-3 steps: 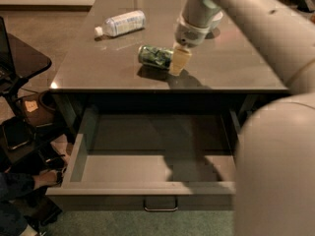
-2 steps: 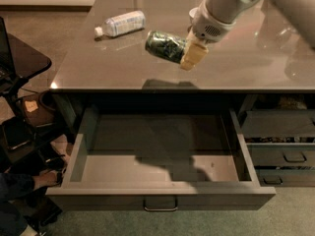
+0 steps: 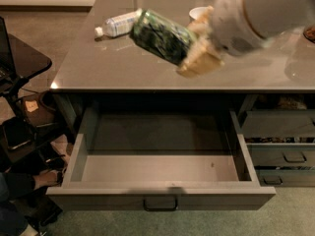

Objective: Place green can into top drawer

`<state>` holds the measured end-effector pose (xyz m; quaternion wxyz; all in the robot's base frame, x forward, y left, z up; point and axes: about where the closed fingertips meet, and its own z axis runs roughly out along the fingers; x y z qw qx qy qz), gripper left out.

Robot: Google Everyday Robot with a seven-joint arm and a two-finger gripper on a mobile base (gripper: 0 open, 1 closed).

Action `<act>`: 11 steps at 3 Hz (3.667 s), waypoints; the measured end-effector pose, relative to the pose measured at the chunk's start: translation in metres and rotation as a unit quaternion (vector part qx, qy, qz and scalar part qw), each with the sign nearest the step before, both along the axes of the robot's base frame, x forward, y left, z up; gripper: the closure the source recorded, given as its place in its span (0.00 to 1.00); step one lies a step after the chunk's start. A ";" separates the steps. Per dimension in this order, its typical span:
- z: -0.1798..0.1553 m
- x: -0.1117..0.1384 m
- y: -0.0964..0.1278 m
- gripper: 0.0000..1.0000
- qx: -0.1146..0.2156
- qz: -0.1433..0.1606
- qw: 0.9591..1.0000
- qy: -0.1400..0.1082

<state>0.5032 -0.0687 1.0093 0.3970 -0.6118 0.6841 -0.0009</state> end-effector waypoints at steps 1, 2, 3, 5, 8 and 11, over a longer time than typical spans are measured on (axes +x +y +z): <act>-0.019 -0.019 -0.028 1.00 0.000 -0.028 1.000 0.005; -0.054 -0.008 -0.020 1.00 -0.011 -0.027 0.999 0.015; -0.094 0.009 -0.041 1.00 -0.037 -0.068 0.997 -0.008; -0.129 0.018 -0.068 1.00 -0.073 -0.113 0.990 -0.034; -0.289 -0.011 -0.064 1.00 -0.083 -0.080 0.992 0.048; -0.333 -0.005 -0.069 1.00 -0.082 -0.073 0.991 0.079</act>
Offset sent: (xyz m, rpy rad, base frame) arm 0.0242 -0.0092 -0.1014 -0.0188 0.0034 -0.0804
